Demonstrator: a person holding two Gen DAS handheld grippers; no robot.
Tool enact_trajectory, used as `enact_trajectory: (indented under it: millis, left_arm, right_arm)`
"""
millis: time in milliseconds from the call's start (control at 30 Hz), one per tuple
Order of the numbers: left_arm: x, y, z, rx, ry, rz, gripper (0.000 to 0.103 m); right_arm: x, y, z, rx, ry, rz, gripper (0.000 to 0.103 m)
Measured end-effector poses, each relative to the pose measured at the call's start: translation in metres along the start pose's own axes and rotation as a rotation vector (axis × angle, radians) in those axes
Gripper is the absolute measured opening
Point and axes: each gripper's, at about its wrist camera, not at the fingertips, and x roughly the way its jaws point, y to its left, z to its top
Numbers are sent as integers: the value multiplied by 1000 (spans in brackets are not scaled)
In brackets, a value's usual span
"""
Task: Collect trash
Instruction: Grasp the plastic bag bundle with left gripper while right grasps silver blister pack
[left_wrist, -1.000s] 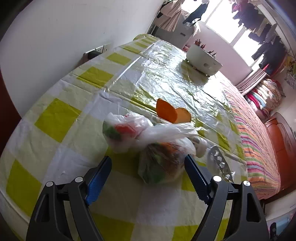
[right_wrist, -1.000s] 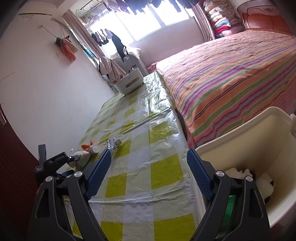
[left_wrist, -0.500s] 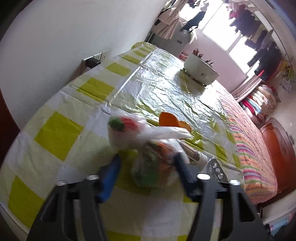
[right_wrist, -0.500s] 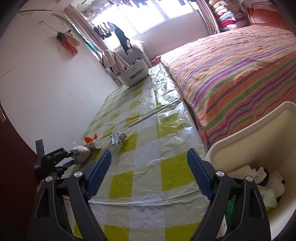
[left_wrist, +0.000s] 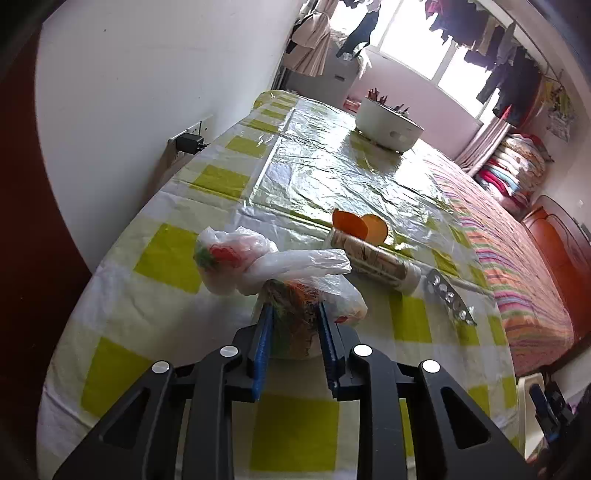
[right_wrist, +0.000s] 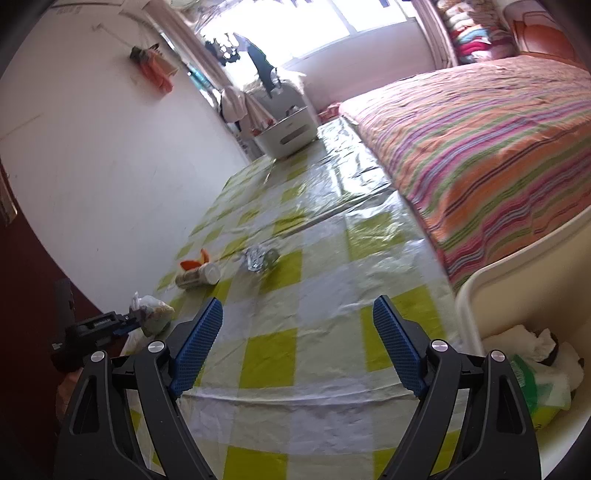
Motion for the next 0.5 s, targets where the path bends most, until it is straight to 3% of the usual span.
enact_trajectory:
  millis: [300, 500]
  left_arm:
    - [-5, 3, -4, 5, 15, -41, 24]
    - [-6, -9, -6, 36, 15, -59, 24]
  right_arm:
    - [44, 47, 13, -174, 89, 68, 82]
    - [81, 69, 24, -301, 139, 49, 82]
